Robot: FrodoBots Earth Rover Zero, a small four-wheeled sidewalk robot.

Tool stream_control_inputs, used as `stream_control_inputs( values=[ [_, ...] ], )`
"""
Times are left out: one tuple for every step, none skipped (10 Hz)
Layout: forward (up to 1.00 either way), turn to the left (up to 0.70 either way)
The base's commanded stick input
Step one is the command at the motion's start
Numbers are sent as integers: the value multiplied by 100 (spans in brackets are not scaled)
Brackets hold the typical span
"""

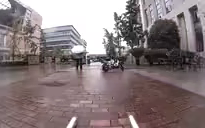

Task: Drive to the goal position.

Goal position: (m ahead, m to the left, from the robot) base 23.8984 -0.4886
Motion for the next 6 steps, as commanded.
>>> stream_control_inputs(
  values=[
    [70, 0],
    [70, 0],
    [70, 0],
    [70, 0],
    [70, 5],
    [70, 14]
  ],
)
